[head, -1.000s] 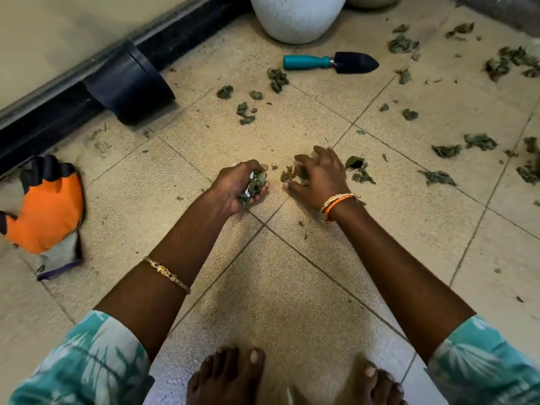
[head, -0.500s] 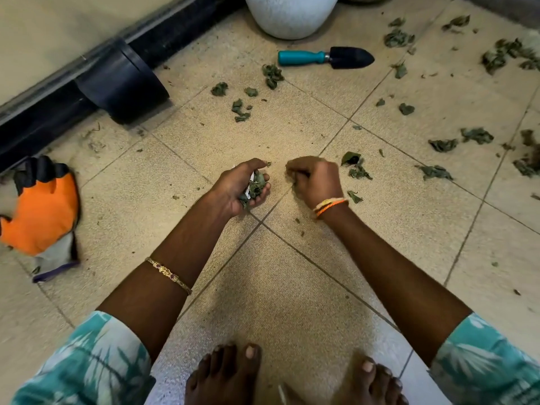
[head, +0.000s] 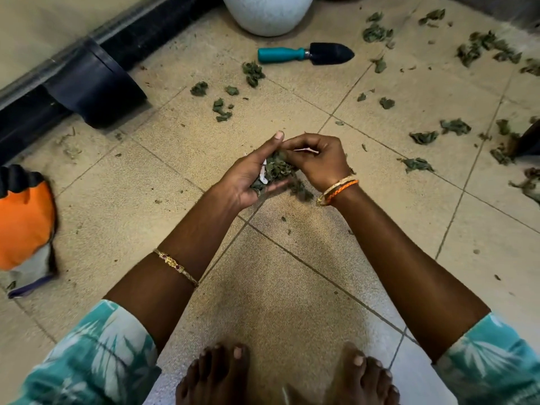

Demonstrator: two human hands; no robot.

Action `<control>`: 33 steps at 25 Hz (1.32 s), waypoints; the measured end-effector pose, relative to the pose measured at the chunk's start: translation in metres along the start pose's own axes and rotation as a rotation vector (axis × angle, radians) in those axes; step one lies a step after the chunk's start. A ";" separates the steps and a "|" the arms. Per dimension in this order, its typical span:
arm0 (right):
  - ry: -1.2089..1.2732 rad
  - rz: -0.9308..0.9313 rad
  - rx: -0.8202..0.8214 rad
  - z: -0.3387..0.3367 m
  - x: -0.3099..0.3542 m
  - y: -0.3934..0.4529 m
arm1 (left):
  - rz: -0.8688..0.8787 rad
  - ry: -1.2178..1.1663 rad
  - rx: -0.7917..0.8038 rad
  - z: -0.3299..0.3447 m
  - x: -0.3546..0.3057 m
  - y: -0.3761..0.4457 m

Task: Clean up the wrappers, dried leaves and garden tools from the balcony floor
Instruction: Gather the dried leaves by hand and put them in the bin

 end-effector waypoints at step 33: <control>0.576 0.558 0.271 0.081 0.020 -0.033 | 0.168 -0.077 -0.216 -0.058 -0.037 -0.063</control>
Point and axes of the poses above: each hand's wrist, its own y-axis towards the middle knuckle, its own z-axis out of the palm, x = y × z, the point moved 2 cm from there along y, towards the middle knuckle, and after that the axes turned 12 degrees about -y, right-handed, at the moved point
